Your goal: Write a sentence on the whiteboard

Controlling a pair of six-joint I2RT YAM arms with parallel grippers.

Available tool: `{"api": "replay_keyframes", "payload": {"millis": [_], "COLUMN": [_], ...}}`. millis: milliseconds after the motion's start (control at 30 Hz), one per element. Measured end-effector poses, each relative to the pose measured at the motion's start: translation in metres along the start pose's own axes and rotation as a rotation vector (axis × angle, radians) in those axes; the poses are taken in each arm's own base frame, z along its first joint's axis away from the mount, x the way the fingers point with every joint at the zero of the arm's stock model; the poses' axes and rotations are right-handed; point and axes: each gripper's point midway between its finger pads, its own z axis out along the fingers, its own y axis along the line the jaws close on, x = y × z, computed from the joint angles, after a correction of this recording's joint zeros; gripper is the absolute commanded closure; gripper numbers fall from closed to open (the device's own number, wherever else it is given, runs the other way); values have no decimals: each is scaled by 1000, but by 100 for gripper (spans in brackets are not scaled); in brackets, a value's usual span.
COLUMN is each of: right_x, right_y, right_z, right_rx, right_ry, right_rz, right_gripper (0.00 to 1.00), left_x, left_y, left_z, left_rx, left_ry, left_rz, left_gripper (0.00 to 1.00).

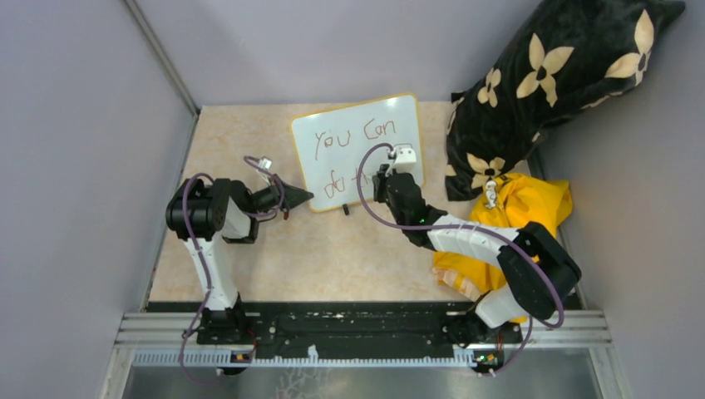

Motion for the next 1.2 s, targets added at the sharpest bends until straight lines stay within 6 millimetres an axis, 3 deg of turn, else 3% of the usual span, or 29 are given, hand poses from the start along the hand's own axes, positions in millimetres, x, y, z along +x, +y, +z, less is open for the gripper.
{"api": "replay_keyframes", "payload": {"millis": [600, 1200], "right_x": [-7, 15], "right_y": [-9, -21], "right_z": [0, -9], "right_rx": [20, 37], "right_ry": [-15, 30], "right_rz": [11, 5], "right_gripper": [100, 100], "left_x": [0, 0], "left_y": [0, 0], "left_z": [0, 0], "left_rx": [1, 2], "left_ry": [0, 2], "left_rz": [1, 1], "left_gripper": [100, 100]}}
